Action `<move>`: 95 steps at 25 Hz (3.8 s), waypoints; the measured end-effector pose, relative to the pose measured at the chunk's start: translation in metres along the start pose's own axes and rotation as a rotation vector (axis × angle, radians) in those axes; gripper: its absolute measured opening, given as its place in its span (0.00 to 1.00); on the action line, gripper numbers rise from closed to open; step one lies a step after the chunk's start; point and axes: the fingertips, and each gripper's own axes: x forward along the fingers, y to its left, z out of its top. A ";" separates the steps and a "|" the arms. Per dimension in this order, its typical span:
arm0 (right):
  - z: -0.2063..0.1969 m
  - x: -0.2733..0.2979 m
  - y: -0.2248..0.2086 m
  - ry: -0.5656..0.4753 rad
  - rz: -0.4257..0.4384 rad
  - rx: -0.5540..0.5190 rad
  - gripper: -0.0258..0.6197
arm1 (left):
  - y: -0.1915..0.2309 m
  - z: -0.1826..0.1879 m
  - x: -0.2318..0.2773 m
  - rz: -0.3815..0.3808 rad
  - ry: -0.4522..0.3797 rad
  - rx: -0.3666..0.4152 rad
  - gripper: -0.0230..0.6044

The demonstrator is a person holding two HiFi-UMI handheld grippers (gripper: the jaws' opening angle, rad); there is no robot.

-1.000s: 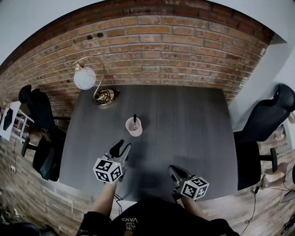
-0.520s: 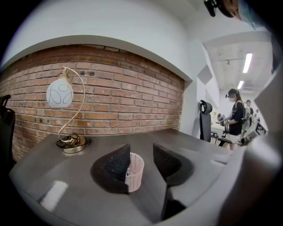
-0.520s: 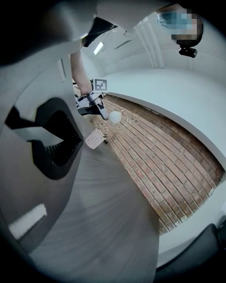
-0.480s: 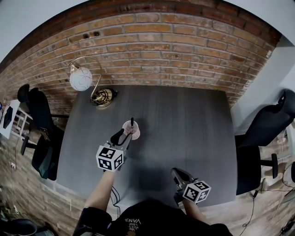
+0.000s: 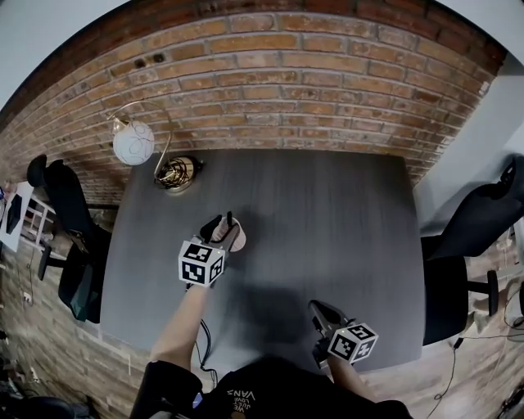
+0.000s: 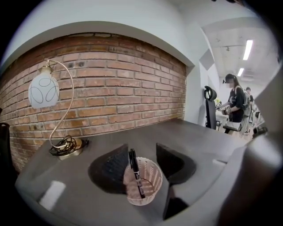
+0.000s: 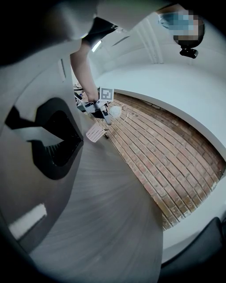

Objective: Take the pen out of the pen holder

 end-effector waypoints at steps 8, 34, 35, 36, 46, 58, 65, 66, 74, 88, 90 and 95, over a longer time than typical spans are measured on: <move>0.004 0.005 -0.012 0.005 -0.008 0.013 0.04 | 0.014 -0.003 0.030 0.011 0.118 0.038 0.39; 0.013 0.003 -0.031 -0.024 -0.044 0.024 0.04 | 0.015 -0.015 0.046 -0.018 0.222 0.108 0.22; 0.013 0.003 -0.030 -0.025 -0.044 0.022 0.04 | 0.015 -0.014 0.045 -0.018 0.218 0.108 0.21; 0.013 0.002 -0.030 -0.027 -0.044 0.022 0.04 | 0.014 -0.011 0.044 -0.017 0.212 0.110 0.21; 0.015 -0.008 -0.016 -0.054 -0.044 0.005 0.04 | 0.011 0.026 0.021 -0.014 0.062 0.074 0.21; 0.007 -0.029 0.015 -0.086 -0.038 -0.016 0.04 | 0.008 0.062 -0.030 0.005 -0.103 0.029 0.21; -0.004 -0.039 0.035 -0.089 -0.034 -0.032 0.04 | -0.001 0.076 -0.068 -0.010 -0.192 0.013 0.21; -0.005 -0.039 0.038 -0.088 -0.033 -0.035 0.04 | -0.002 0.077 -0.073 -0.013 -0.201 0.009 0.21; -0.020 -0.043 0.066 -0.080 -0.016 -0.054 0.04 | -0.013 0.067 -0.114 -0.045 -0.242 -0.051 0.21; -0.061 -0.044 0.114 -0.060 0.006 -0.078 0.04 | -0.032 0.005 -0.189 -0.072 -0.243 -0.108 0.20; -0.069 -0.043 0.122 -0.054 0.010 -0.078 0.04 | -0.035 -0.009 -0.202 -0.074 -0.237 -0.123 0.20; -0.088 -0.043 0.142 -0.044 0.025 -0.083 0.04 | -0.043 -0.039 -0.234 -0.075 -0.231 -0.163 0.20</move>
